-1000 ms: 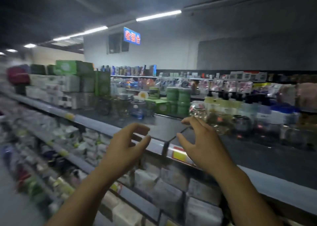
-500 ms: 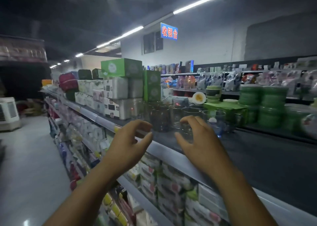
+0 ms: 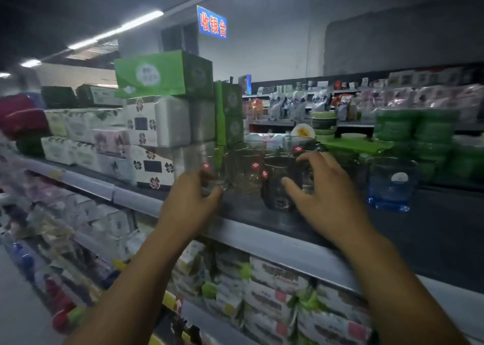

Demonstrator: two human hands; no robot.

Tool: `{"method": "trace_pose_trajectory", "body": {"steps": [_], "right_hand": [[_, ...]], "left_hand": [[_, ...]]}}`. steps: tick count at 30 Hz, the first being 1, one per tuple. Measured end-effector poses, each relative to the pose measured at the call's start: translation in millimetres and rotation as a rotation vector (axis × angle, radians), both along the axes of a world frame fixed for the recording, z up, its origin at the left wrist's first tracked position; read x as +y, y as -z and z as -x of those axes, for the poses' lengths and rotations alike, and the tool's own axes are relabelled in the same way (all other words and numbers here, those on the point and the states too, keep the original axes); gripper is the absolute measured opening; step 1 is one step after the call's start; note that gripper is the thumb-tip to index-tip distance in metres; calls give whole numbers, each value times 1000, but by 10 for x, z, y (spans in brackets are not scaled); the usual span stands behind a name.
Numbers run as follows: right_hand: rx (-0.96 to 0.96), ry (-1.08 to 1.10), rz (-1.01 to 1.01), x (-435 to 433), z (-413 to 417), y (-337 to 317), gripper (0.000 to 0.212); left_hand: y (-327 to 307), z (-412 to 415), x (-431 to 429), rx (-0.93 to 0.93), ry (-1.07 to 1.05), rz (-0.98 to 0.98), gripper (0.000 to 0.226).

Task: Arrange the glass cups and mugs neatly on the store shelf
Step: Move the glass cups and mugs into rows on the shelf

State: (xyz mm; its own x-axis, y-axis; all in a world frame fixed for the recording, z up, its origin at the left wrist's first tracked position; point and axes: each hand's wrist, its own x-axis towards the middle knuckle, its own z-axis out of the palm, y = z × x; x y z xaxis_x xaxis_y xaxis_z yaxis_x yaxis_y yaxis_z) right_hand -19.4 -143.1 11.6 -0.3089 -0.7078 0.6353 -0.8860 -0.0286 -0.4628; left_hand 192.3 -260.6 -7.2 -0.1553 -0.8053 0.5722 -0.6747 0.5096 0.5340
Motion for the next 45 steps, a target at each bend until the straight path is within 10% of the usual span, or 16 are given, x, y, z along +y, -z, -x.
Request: {"method": "trace_pose_trajectory", "body": {"steps": [11, 21, 34, 45], "right_hand": [[-173, 325, -72, -343, -475, 144, 93], [-296, 248, -80, -339, -474, 146, 64], [-177, 372, -61, -343, -533, 193, 106], [-226, 258, -26, -343, -499, 181, 93]], "left_hand": [[-21, -36, -682, -29, 82, 68, 55], [88, 51, -692, -104, -44, 135, 81], [271, -36, -635, 351, 56, 297, 41], [203, -17, -647, 173, -7, 247, 81]]}}
